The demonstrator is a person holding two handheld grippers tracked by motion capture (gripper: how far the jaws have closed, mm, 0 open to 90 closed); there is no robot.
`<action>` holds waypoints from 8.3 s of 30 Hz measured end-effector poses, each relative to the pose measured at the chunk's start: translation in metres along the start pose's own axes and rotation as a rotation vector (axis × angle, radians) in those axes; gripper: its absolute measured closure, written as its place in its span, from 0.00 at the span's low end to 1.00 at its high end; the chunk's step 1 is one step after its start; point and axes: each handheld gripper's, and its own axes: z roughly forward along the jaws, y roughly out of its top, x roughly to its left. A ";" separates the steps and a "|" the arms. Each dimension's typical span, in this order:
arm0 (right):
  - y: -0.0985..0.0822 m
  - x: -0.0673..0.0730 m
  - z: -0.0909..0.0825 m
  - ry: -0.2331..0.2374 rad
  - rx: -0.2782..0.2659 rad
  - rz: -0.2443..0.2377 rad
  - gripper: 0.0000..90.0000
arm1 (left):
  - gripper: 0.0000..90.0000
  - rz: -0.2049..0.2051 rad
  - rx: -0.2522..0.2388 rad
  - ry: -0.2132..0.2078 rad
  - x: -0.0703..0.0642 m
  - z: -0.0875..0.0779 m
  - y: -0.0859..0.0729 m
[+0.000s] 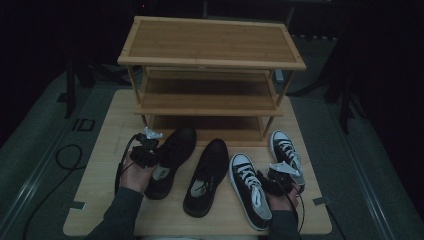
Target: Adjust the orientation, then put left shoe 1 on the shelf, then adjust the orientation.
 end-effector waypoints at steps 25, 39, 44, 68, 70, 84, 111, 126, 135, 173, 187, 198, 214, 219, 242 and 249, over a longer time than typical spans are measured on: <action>0.000 0.000 0.000 0.000 0.001 -0.004 0.55 | 0.98 0.004 -0.031 0.056 0.007 0.036 0.033; 0.000 0.000 0.000 0.000 0.001 -0.004 0.55 | 0.98 -0.052 -0.061 0.083 0.014 0.052 0.038; 0.000 0.000 0.000 0.000 0.001 -0.004 0.55 | 0.96 -0.051 -0.053 0.080 0.020 0.055 0.038; 0.000 0.000 0.000 0.001 0.001 -0.002 0.54 | 0.64 -0.056 -0.154 -0.027 0.021 -0.001 0.017; 0.000 0.000 0.000 0.001 0.001 -0.002 0.54 | 0.63 -0.046 -0.171 -0.037 0.017 -0.009 0.015; 0.000 0.000 0.000 0.001 0.001 0.000 0.54 | 0.62 -0.005 -0.191 -0.072 0.004 -0.040 -0.008; 0.000 0.000 0.000 0.001 0.002 -0.001 0.54 | 1.00 0.093 -0.085 -0.103 -0.020 -0.037 -0.054; 0.000 0.000 0.000 0.001 0.002 -0.002 0.54 | 1.00 0.080 0.039 -0.097 -0.013 0.006 -0.071; 0.000 0.000 0.000 0.001 0.002 -0.002 0.54 | 1.00 0.107 0.116 -0.067 -0.019 0.025 -0.082; 0.000 0.000 0.000 0.001 0.002 -0.002 0.54 | 1.00 0.160 0.101 -0.063 -0.030 0.059 -0.042; 0.000 0.000 0.000 0.002 0.001 -0.001 0.54 | 1.00 0.130 0.108 -0.012 -0.021 0.078 -0.021; 0.000 0.000 0.000 0.002 0.001 0.000 0.54 | 1.00 0.084 0.115 0.002 -0.013 0.091 -0.007; 0.000 0.000 0.000 0.002 0.002 -0.002 0.54 | 0.93 0.044 0.099 -0.022 -0.009 0.088 -0.003; 0.000 0.000 0.000 0.002 0.002 -0.002 0.54 | 0.82 0.046 0.057 -0.086 -0.014 0.072 0.001; 0.000 0.000 0.000 0.002 0.000 -0.002 0.54 | 0.63 0.107 -0.051 -0.284 -0.046 0.001 0.019; 0.000 0.000 0.000 0.002 0.000 -0.002 0.54 | 0.62 0.140 -0.053 -0.314 -0.058 -0.013 0.023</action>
